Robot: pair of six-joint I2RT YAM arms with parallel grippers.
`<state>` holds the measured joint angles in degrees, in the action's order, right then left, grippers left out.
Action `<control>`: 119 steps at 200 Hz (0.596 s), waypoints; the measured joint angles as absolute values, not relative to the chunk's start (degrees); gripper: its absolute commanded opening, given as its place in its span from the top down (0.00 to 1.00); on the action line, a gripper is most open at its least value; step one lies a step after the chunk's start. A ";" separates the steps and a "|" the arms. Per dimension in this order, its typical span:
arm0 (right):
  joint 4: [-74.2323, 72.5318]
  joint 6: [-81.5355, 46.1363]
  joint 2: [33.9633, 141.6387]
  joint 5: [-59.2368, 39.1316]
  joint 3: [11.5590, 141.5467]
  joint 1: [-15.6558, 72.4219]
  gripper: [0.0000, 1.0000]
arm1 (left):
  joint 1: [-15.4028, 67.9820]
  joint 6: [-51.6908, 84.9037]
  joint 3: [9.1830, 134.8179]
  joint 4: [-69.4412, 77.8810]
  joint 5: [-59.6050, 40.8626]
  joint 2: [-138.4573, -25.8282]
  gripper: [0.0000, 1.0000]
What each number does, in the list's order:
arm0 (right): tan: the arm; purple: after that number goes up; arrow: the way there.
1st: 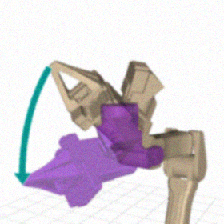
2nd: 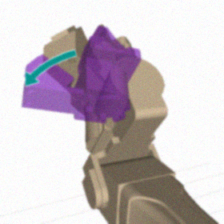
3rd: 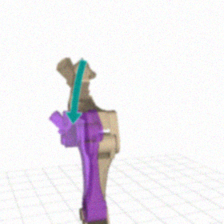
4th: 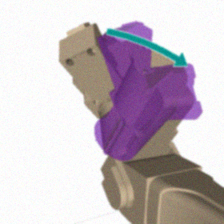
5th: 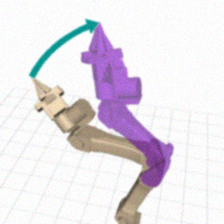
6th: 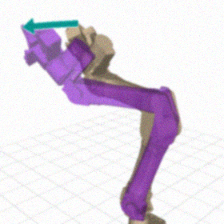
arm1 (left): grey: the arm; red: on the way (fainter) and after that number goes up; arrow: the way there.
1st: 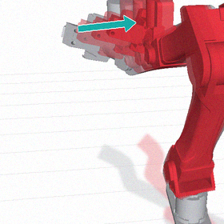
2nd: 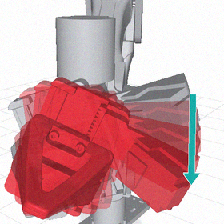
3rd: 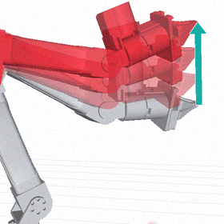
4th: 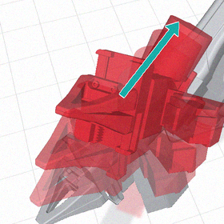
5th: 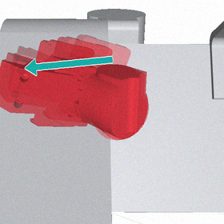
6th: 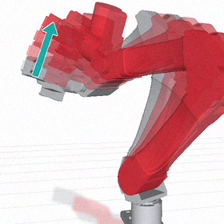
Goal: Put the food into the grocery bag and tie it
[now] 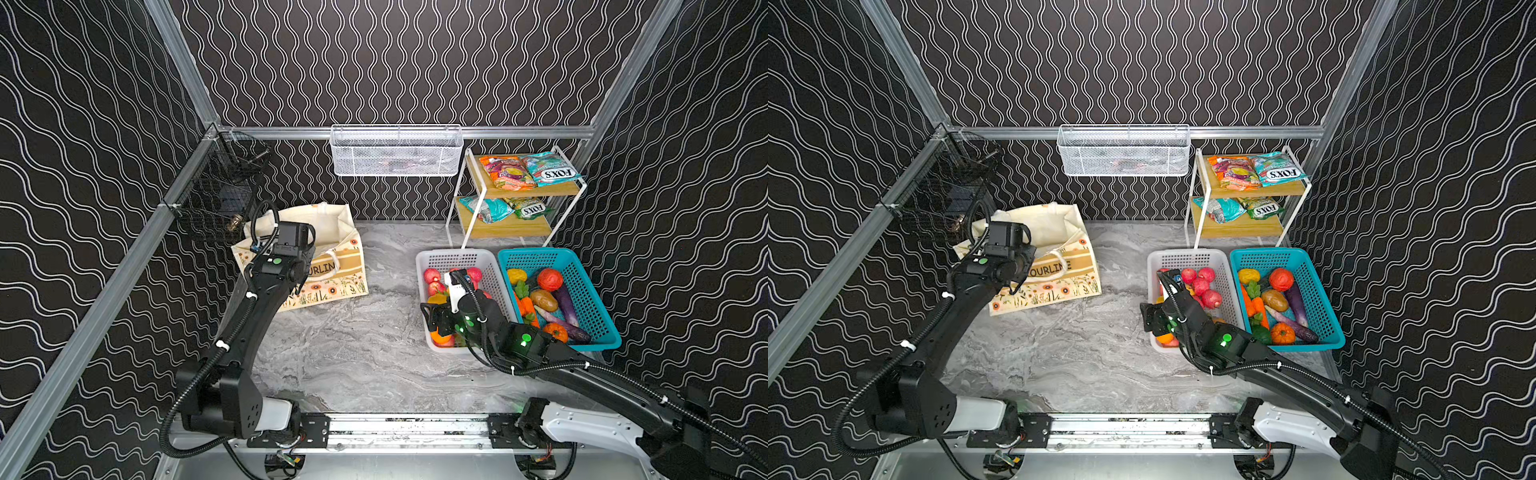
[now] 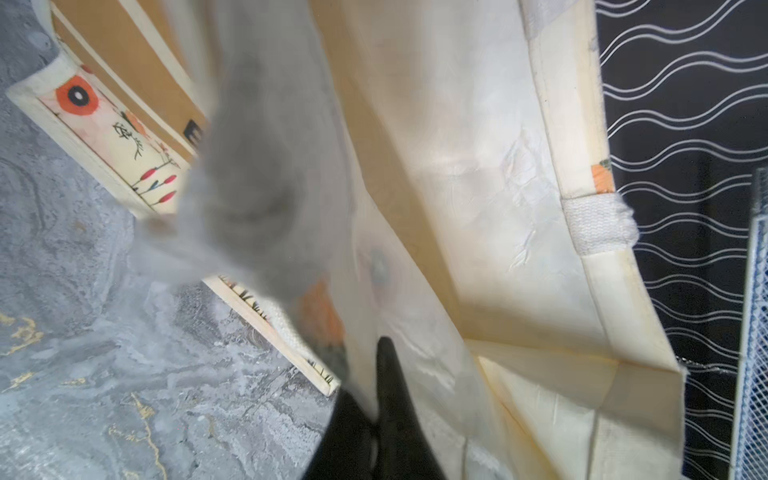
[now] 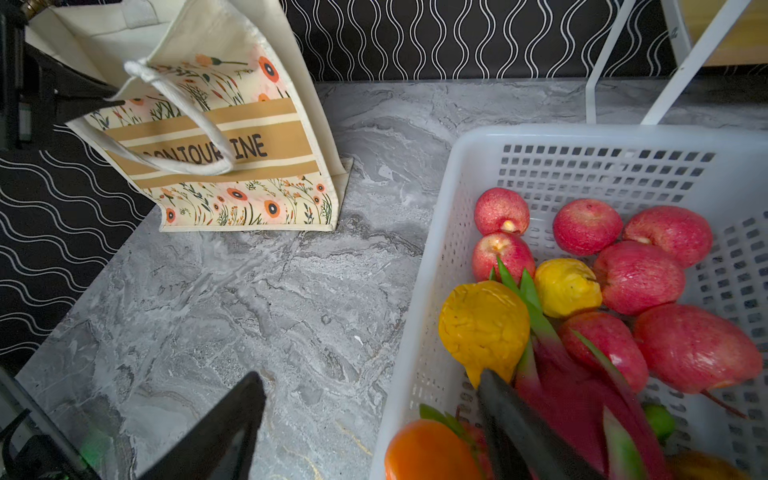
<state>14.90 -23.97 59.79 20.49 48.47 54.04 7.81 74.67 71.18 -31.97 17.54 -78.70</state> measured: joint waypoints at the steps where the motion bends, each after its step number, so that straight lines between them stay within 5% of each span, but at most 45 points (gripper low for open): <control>1: 14.90 -23.97 59.79 20.49 48.49 54.04 0.18 | 7.79 74.70 71.00 -31.86 17.45 -78.54 1.00; 119: 18.44 -24.29 52.60 23.22 52.77 54.06 0.20 | 7.46 71.48 61.34 -35.09 0.51 -61.21 1.00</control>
<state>18.44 -24.29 52.60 23.22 52.77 54.06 7.46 71.48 61.34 -35.09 0.51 -61.21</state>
